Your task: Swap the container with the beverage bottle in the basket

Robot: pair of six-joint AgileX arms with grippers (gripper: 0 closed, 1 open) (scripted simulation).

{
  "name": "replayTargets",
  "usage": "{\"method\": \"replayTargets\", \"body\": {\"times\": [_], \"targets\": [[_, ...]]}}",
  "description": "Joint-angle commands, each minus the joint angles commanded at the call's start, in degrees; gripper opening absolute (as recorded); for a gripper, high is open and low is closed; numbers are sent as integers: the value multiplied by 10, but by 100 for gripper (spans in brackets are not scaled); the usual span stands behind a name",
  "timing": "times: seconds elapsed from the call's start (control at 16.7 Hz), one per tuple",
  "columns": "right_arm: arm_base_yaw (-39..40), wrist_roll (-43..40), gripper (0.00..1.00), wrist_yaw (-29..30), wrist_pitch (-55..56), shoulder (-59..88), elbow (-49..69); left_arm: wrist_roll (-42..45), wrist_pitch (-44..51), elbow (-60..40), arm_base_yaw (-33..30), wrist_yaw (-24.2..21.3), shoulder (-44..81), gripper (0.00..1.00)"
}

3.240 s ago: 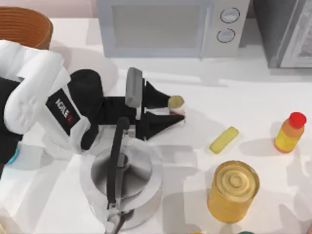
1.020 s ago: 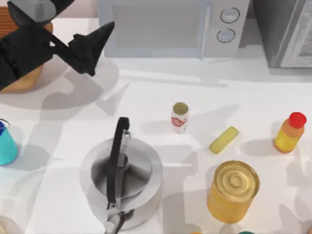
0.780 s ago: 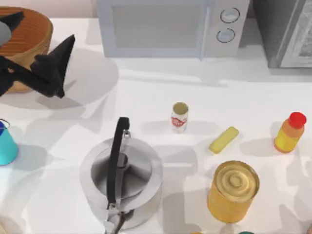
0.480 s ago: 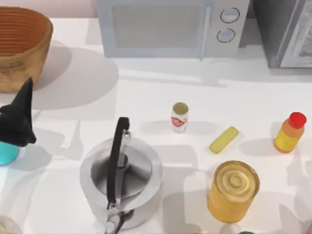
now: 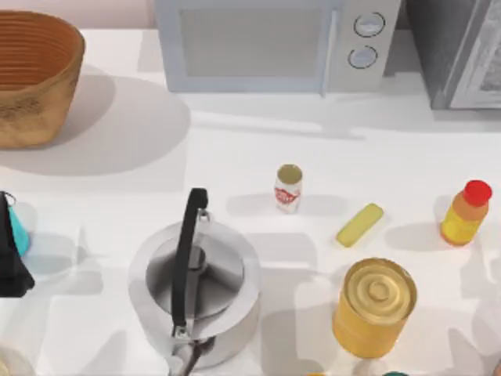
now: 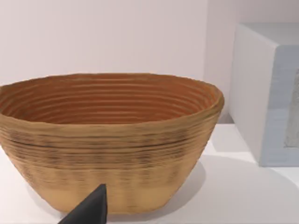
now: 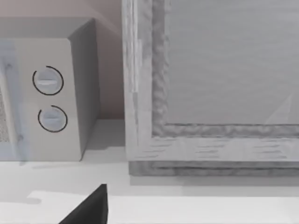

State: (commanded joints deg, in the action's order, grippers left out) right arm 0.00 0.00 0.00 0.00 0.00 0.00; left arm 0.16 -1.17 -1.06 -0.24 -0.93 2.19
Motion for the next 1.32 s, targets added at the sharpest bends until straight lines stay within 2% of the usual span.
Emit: {"method": "replayTargets", "body": {"times": [0.48,0.66,0.96,1.32], "targets": [[0,0,100,0,0,0,0,-1,11,9,1,8,-20,100],[0,0,100,0,0,0,0,1,-24,10,9,5,17,100],[0,0,100,0,0,0,0,10,-188,18,33,-21,195,100],[0,0,100,0,0,0,0,27,-470,33,69,-67,526,100]]}}
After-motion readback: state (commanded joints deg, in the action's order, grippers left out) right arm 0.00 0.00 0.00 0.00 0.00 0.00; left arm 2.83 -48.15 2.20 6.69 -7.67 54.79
